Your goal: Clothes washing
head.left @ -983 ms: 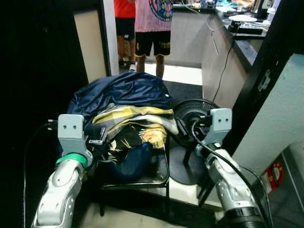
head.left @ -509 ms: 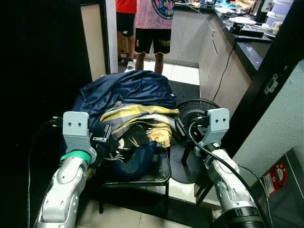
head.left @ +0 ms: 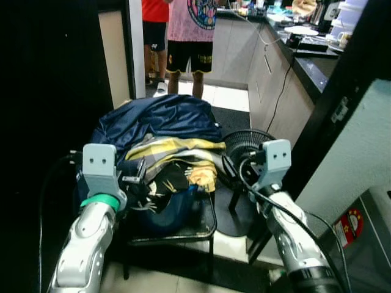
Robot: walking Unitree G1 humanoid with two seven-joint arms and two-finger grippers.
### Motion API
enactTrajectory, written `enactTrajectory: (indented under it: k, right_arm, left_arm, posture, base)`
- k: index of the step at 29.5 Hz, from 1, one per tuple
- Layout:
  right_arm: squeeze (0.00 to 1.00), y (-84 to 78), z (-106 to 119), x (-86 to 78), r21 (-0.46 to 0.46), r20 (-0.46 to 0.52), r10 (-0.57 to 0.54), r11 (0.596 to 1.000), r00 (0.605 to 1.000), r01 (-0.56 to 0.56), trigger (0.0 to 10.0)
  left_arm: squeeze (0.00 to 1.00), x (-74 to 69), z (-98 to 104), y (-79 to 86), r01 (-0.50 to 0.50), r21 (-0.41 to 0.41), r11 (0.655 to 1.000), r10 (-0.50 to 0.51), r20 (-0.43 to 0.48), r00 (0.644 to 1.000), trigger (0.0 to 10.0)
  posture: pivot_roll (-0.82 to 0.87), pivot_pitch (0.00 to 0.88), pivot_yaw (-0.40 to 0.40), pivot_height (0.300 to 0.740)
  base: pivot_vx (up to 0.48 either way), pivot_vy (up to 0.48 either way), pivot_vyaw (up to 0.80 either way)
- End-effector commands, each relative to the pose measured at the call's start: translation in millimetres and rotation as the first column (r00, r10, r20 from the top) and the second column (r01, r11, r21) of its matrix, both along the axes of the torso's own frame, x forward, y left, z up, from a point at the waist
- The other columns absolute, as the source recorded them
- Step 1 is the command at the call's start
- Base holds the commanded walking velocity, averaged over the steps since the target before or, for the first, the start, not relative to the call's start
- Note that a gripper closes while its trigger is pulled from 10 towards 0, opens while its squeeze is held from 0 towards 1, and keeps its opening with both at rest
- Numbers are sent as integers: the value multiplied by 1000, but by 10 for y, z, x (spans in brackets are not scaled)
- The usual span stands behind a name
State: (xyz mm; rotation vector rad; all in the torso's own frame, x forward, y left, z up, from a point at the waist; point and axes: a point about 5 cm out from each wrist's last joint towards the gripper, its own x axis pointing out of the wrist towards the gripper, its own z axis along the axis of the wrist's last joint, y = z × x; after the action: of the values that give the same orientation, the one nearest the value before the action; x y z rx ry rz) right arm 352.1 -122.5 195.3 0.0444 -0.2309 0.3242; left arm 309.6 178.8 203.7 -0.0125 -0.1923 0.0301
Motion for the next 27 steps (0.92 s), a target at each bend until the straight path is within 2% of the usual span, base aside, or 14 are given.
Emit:
enactTrajectory:
  k: [1, 14, 16, 20, 24, 27]
  right_arm:
    - [0, -64, -43, 2, -19, -16, -23, 1000, 1000, 23, 10000]
    - [0, -64, -41, -1, -23, -14, -21, 1000, 1000, 21, 10000]
    - [0, -57, -51, 6, -49, -19, -17, 999, 1000, 16, 10000]
    - [0, -14, -72, -7, -95, -19, 10, 995, 1000, -12, 10000]
    - [0, -14, -72, -7, -95, -19, 10, 995, 1000, -12, 10000]
    - [0, -11, -80, -20, -68, -23, 5, 998, 1000, -6, 10000]
  left_arm:
    - [0, -14, -43, -41, 14, -10, 1000, -14, -9, 1000, 10000]
    - [0, 0, -50, -56, 18, -11, 1000, -19, -12, 1000, 10000]
    - [0, 2, -47, -55, 19, -10, 1000, -19, -12, 1000, 10000]
    - [0, 3, -43, -54, 20, -9, 1000, -20, -11, 1000, 10000]
    - [0, 3, -43, -54, 20, -9, 1000, -20, -11, 1000, 10000]
    - [0, 1, -47, -62, 22, -7, 1000, -22, -12, 1000, 10000]
  posture:
    - [33, 35, -28, 740]
    - [29, 23, -31, 740]
    - [29, 24, -30, 740]
    - [29, 25, -30, 740]
    - [29, 25, -30, 740]
    - [27, 28, -28, 740]
  base:
    - [307, 0, 0]
    - [310, 0, 0]
    - [311, 0, 0]
    - [313, 0, 700]
    - [315, 0, 800]
    - [312, 0, 0]
